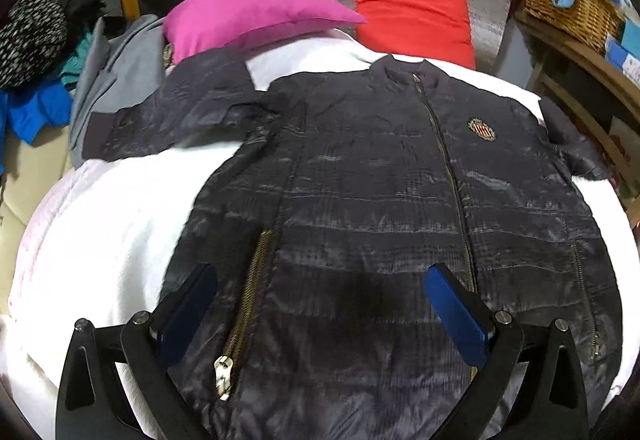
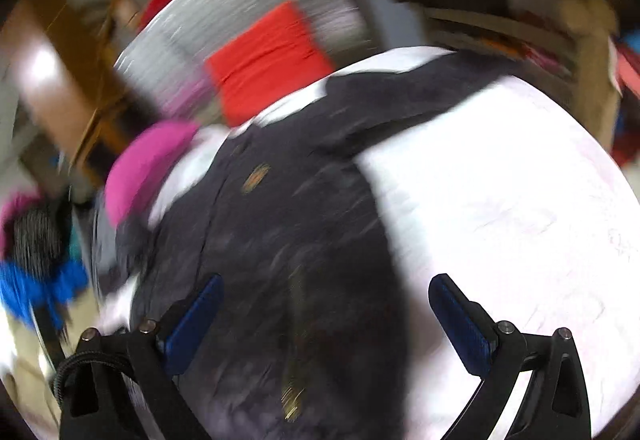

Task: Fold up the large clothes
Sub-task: 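Reach the right tool to the jacket sleeve nearest it and grasp it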

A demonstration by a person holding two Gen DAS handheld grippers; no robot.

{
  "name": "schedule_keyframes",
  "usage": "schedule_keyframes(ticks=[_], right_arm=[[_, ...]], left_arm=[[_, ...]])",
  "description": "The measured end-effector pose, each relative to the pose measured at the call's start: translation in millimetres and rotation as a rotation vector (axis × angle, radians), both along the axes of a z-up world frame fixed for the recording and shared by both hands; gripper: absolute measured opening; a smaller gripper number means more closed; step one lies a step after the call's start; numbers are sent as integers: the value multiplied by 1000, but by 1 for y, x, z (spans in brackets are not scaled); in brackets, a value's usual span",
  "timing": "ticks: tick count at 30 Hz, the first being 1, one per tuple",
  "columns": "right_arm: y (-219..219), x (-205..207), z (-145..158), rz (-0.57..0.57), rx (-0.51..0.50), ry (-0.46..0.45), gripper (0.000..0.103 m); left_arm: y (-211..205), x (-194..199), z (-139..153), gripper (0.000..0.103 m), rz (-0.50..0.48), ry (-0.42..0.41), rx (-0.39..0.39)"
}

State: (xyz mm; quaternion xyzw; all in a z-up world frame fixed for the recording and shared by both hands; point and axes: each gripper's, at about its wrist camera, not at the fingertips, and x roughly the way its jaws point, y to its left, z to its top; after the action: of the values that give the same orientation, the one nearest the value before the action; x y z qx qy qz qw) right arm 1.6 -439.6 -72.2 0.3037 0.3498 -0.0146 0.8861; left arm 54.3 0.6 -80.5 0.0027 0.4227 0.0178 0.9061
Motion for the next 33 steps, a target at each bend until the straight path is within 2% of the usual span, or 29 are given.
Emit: schedule_keyframes(ticks=[5, 8, 10, 11, 17, 18, 20, 21, 22, 24, 25, 27, 31, 33], right_arm=[[-88, 67, -26, -161, 156, 49, 101], [-129, 111, -40, -257, 198, 92, 98], [-150, 133, -49, -315, 219, 106, 89], [-163, 149, -55, -347, 240, 110, 88], [-198, 196, -71, -452, 225, 132, 84], [-202, 200, -72, -455, 222, 129, 80], [-205, 214, -72, -438, 221, 140, 58], [-207, 221, -73, -416, 229, 160, 30], [-207, 226, -71, -399, 222, 175, 20], [-192, 230, -47, -367, 154, 119, 13], [-184, 232, -37, -347, 134, 95, 12], [-149, 238, 6, -269, 33, 12, 11], [-60, 245, 72, -72, -59, -142, 11], [-11, 241, 88, 33, -103, -181, 11]], left_arm=[[-15, 20, -12, 103, -43, 9, 14], [-20, 26, -16, 103, -65, 6, 27], [-20, 30, -18, 103, -73, 3, 26], [-19, 32, -20, 103, -75, 4, 22], [-9, 42, -32, 103, -66, 25, -4], [-6, 43, -34, 103, -63, 26, -10], [-2, 46, -38, 103, -54, 33, -20], [1, 46, -40, 103, -50, 38, -30], [3, 45, -42, 103, -46, 40, -36], [9, 45, -45, 103, -35, 46, -50], [11, 45, -46, 103, -32, 49, -61], [16, 45, -47, 103, -24, 49, -72], [23, 40, -41, 103, -10, 28, -77], [27, 36, -35, 103, -3, 16, -82]])
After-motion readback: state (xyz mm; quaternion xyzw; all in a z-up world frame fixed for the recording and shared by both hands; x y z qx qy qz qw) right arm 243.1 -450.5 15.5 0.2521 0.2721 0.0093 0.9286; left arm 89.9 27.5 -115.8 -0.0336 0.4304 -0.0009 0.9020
